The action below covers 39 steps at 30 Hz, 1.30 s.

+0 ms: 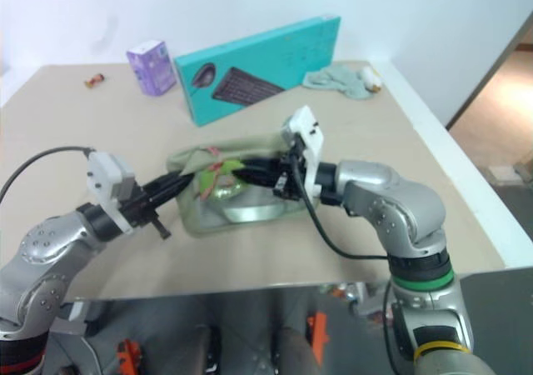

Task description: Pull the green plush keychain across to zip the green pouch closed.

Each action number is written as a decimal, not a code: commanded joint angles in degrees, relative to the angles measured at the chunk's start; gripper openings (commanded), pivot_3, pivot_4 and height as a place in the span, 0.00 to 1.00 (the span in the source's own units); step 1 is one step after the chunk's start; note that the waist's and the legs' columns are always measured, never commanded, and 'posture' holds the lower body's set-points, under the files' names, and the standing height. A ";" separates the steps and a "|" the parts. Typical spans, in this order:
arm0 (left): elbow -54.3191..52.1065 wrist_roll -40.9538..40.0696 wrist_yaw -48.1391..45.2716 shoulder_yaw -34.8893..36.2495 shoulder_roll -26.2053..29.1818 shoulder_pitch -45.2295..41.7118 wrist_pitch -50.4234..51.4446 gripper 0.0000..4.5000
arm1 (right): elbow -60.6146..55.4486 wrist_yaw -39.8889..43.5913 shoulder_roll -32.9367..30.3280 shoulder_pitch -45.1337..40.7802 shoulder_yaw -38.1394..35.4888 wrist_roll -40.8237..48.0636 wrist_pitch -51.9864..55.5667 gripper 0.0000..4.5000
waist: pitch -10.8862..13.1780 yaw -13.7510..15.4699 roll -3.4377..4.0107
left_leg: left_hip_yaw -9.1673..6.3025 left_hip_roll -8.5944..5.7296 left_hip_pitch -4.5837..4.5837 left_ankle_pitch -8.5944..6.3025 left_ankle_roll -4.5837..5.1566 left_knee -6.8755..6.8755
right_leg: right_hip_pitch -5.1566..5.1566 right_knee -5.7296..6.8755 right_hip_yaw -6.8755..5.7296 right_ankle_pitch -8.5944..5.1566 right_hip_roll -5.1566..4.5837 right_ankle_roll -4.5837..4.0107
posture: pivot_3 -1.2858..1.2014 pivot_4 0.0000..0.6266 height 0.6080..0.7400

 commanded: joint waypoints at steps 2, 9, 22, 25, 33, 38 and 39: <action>-1.28 0.14 -0.12 -0.70 -0.30 -0.24 -0.74 0.00 | -0.91 1.19 -0.65 -1.13 -0.11 -0.89 -1.73 0.01 | 0.00 0.00 0.00 | 0.01 0.00 0.00 0.00 0.00 0.00 | 0.00 0.00 0.00 0.00 -0.01 0.00 | 0.52 0.24 1.00; -0.89 0.28 -0.39 -0.87 -0.48 -0.51 -0.87 0.00 | -1.45 2.60 -1.33 -1.13 -0.07 -2.53 -3.92 0.01 | 0.00 0.00 0.00 | 0.01 0.00 -0.02 0.00 0.00 0.00 | -0.01 0.00 0.01 -0.01 -0.03 0.01 | 0.52 0.24 1.00; 0.32 1.09 -0.96 -1.59 -1.10 -0.71 -1.42 0.00 | 2.60 10.17 -6.95 -16.10 -3.16 -2.74 -7.56 0.01 | 0.03 0.05 0.04 | 0.03 0.00 -0.05 -0.01 -0.01 -0.07 | -0.09 -0.03 0.01 -0.06 -0.06 -0.01 | 0.52 0.24 1.00; 0.57 1.35 -1.01 -1.99 -1.48 -0.85 -1.78 0.00 | 4.97 12.41 -7.66 -17.99 -2.12 -4.64 -9.80 0.01 | 0.03 0.01 0.03 | 0.06 -0.01 -0.07 -0.03 -0.01 -0.12 | -0.13 -0.05 0.03 -0.08 -0.05 -0.02 | 0.52 0.24 1.00; 0.99 1.41 -0.70 -2.34 -1.94 -1.02 -2.24 0.00 | 13.42 18.80 -8.62 -22.62 1.48 -11.30 -16.82 0.01 | 0.03 -0.02 0.04 | 0.08 -0.03 -0.07 -0.03 -0.01 -0.29 | -0.24 -0.05 0.04 -0.13 0.04 -0.07 | 0.52 0.24 1.00; 1.10 1.62 -0.04 -2.19 -2.01 -0.84 -2.21 0.00 | 17.32 21.02 -8.54 -24.73 1.21 -13.39 -19.51 0.01 | 0.03 -0.01 0.04 | 0.09 -0.04 -0.10 -0.03 -0.01 -0.32 | -0.26 -0.05 0.05 -0.15 0.00 -0.03 | 0.52 0.24 1.00; 1.20 1.81 0.13 -2.13 -1.98 -0.84 -2.26 0.00 | 18.13 21.42 -8.63 -25.22 1.01 -13.75 -20.06 0.01 | 0.03 -0.01 0.04 | 0.10 -0.05 -0.10 -0.03 -0.01 -0.32 | -0.27 -0.05 0.06 -0.15 0.00 -0.03 | 0.52 0.24 1.00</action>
